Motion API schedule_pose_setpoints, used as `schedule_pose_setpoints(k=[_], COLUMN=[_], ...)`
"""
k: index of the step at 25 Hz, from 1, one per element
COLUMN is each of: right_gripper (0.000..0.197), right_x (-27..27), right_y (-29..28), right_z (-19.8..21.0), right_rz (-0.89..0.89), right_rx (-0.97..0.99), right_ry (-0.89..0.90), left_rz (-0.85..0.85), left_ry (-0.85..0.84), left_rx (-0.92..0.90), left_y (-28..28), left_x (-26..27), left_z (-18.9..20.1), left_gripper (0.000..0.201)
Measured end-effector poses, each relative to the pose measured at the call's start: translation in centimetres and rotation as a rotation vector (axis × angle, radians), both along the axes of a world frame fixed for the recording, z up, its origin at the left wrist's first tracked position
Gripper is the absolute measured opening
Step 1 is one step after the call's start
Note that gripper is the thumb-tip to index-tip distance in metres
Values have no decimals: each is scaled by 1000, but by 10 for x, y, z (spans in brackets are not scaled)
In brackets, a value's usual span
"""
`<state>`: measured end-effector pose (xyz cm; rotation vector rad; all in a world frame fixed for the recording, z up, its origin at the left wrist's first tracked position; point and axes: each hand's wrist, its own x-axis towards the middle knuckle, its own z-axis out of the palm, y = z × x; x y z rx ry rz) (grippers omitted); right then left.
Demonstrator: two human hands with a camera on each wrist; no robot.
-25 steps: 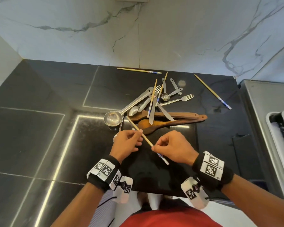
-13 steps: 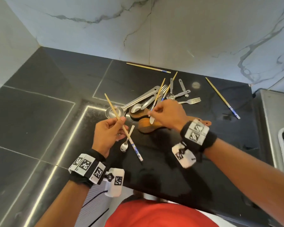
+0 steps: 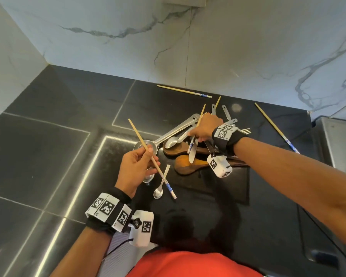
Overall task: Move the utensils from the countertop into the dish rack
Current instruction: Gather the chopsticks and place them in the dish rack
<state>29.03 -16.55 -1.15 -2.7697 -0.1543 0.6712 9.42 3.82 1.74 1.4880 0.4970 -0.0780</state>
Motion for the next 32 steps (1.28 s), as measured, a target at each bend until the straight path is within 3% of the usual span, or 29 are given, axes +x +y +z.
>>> schedule_pose_setpoints(k=[8,11,15,23,27,32], right_gripper=[32,25,15,14,14,19], right_x=[8,-10,-73,-132,-125,-55], right_y=[4,1,-4,-14,-38,-74], right_z=[3,30,67,50,56,53], right_rz=[-155,-161,-33,80,127,-54], right_rx=[143,205,524,684,594,465], right_ry=[155,59,112,100,114,-21], left_rz=[-75,-66,-76,-148,-160,-112], left_ry=[-14,-20,1,1,3,-2], left_rx=[-64,-58,-120,-207,-159,-140], left_y=[17,19,8,-27,-38,-50], left_x=[33,39,42,41,43,52], left_z=[6,3,0,5,3,5], left_gripper=[15,20,21,14,19,15])
